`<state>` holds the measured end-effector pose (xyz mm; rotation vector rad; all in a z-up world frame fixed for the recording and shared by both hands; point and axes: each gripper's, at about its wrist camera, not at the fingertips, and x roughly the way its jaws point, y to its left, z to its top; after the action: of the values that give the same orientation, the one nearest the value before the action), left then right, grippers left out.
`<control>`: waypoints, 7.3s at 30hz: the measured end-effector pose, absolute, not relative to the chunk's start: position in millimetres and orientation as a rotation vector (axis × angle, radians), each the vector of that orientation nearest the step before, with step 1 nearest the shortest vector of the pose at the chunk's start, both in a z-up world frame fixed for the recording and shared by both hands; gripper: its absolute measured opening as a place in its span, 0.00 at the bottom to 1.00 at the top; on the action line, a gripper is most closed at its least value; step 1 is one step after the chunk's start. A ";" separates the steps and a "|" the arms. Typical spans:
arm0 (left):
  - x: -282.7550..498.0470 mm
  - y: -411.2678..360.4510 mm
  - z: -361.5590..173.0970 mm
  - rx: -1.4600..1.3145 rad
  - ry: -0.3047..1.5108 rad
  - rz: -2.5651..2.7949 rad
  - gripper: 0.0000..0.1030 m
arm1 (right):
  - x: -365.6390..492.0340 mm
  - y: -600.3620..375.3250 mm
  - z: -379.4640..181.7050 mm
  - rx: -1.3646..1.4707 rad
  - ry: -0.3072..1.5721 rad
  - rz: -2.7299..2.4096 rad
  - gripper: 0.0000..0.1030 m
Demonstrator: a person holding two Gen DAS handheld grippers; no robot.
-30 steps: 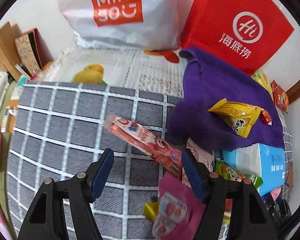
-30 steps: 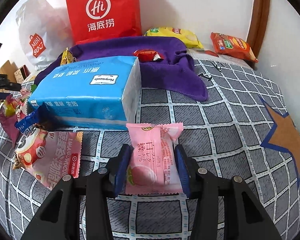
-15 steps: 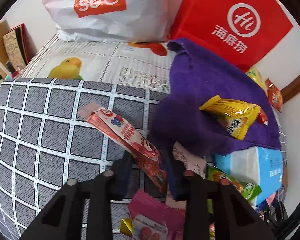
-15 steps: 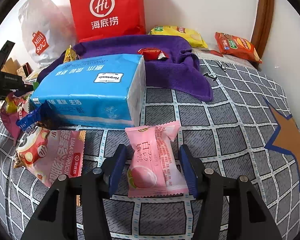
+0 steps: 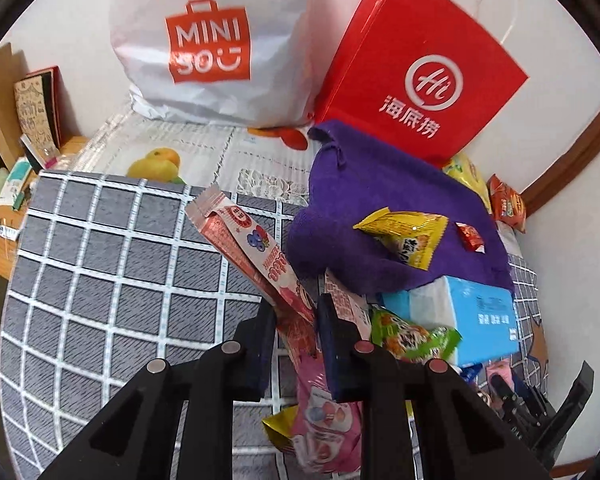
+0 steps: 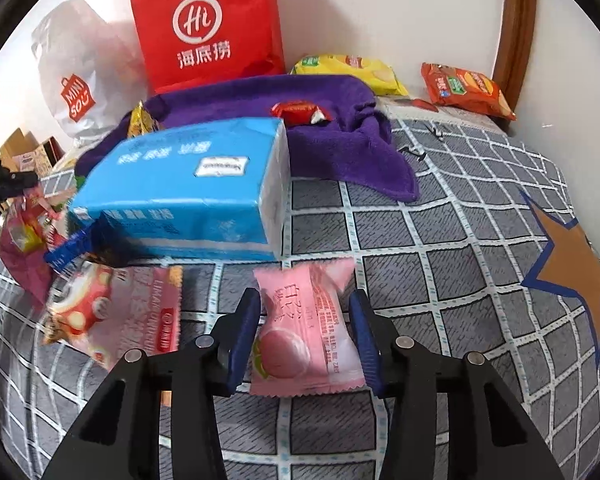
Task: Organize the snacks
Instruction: 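Carry both held packets up toward the purple towel, then lower the pink cake onto the towel and open the right gripper while the left holds the stick packet, then lower the long pink stick packet onto the towel and open the left gripper, then withdraw both open grippers from the towel back toward the snack pile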
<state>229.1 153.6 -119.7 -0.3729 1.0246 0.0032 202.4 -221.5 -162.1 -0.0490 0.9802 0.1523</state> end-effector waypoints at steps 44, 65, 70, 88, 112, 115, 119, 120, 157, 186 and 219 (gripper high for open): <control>175.4 50.9 -47.8 -0.261 0.934 -0.204 0.19 | 180.5 -214.3 -66.4 -0.001 0.871 0.194 0.27; 235.0 28.2 -17.5 -0.209 0.901 -0.221 0.19 | 261.5 -180.1 -8.5 0.013 0.762 0.277 0.27; 248.7 29.9 -17.1 -0.183 0.893 -0.200 0.19 | 277.8 -171.2 -1.8 -0.011 0.739 0.282 0.27; 303.7 42.9 -12.5 -0.155 0.873 -0.157 0.19 | 337.3 -169.5 5.0 -0.010 0.712 0.261 0.27; 379.1 75.1 -72.6 -0.211 0.984 -0.107 0.20 | 403.7 -163.3 -55.4 -0.060 0.848 0.286 0.27; 386.3 76.1 -87.3 -0.209 1.021 -0.100 0.20 | 409.2 -162.0 -71.2 -0.063 0.878 0.293 0.27; 387.3 81.7 -94.8 -0.207 1.040 -0.103 0.20 | 419.6 -159.0 -96.7 -0.038 0.954 0.347 0.21; 387.5 83.6 -95.8 -0.207 1.041 -0.099 0.20 | 421.3 -158.6 -101.5 -0.040 0.968 0.349 0.19; 394.8 52.6 -110.6 -0.106 1.078 -0.176 0.57 | 414.8 -154.0 -92.6 -0.083 0.949 0.314 0.38; 286.6 43.0 -2.5 -0.049 0.768 -0.149 0.58 | 292.1 -190.7 -15.5 -0.059 0.814 0.072 0.79; 153.1 68.6 -50.8 -0.113 0.842 -0.018 0.61 | 184.4 -172.5 -30.8 -0.054 0.813 0.102 0.79</control>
<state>153.1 68.6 -50.8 -0.1134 0.8423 -0.0180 184.4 -172.5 -30.8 -0.0538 0.8133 0.1017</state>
